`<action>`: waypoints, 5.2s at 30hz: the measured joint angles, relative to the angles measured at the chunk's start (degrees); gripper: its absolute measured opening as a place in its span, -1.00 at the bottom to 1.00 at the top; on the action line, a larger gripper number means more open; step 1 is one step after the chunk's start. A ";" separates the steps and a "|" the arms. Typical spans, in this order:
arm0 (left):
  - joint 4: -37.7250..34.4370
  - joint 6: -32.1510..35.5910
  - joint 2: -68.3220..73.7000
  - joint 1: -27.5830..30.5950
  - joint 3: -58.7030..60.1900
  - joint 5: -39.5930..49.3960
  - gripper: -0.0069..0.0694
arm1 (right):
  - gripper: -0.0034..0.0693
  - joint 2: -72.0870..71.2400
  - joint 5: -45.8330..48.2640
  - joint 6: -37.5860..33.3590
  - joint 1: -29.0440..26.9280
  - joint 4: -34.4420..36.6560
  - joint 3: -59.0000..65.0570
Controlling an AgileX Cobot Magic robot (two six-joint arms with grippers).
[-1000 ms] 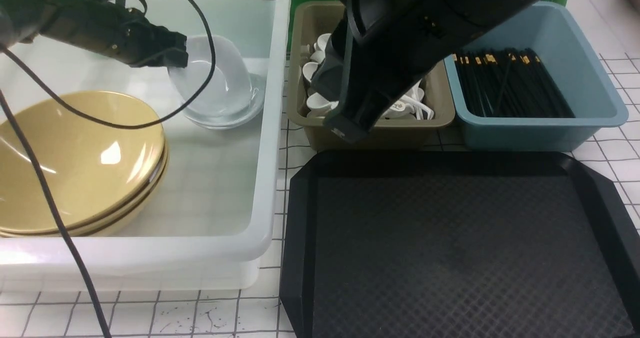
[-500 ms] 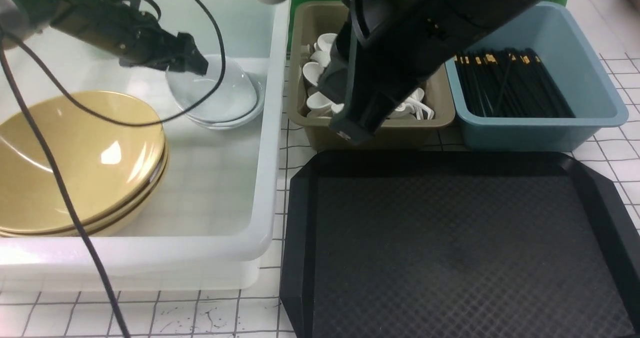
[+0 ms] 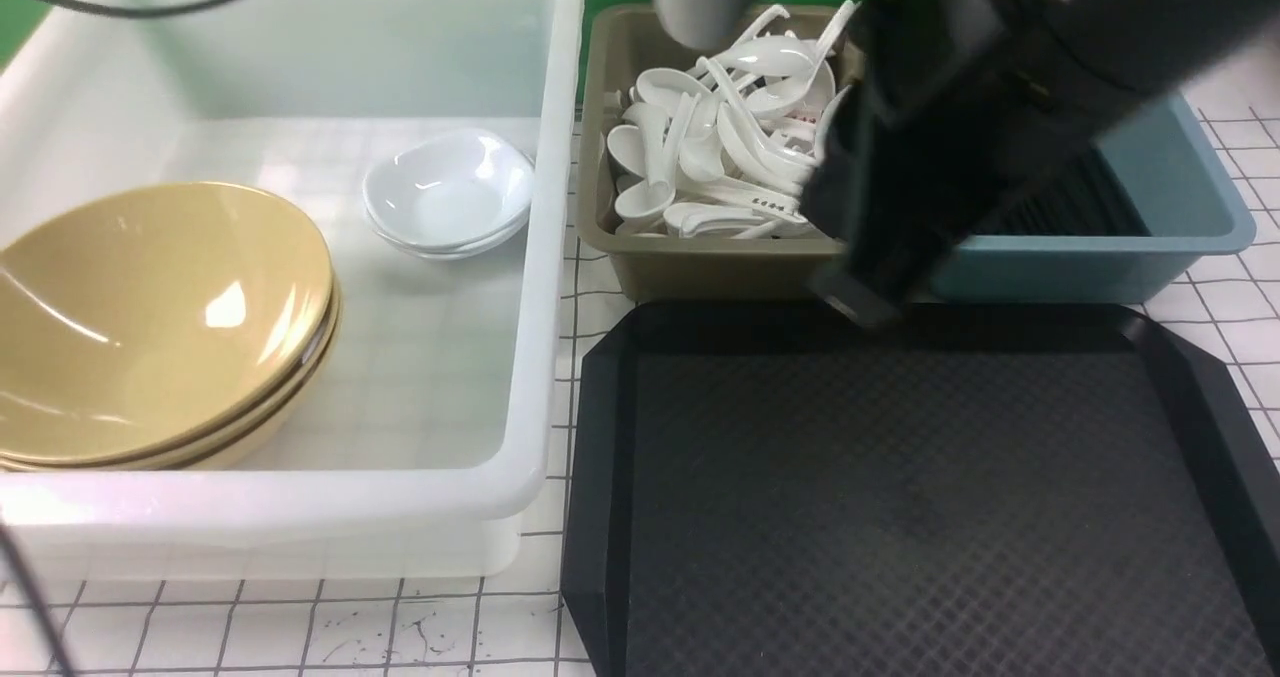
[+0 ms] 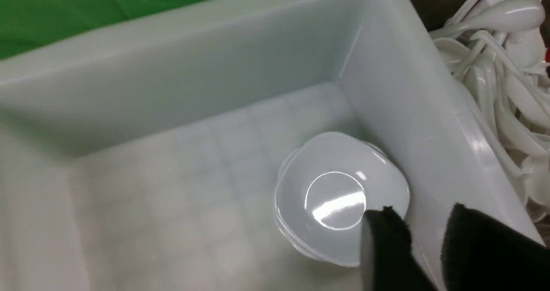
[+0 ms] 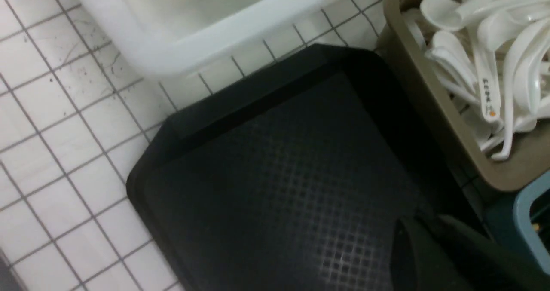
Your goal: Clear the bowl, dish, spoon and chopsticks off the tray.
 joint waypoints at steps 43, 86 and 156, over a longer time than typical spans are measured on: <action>3.17 -2.01 -89.11 0.00 95.12 -25.84 -0.83 | -0.63 -49.74 -42.90 12.04 0.00 1.50 51.08; 2.99 -2.01 -89.11 0.00 95.19 -25.28 -0.83 | -0.81 -82.27 -59.05 16.46 -50.13 0.98 93.95; 13.51 -17.23 -105.00 0.22 125.38 -53.58 -0.85 | -0.72 -82.32 -53.81 17.73 -48.27 1.09 93.95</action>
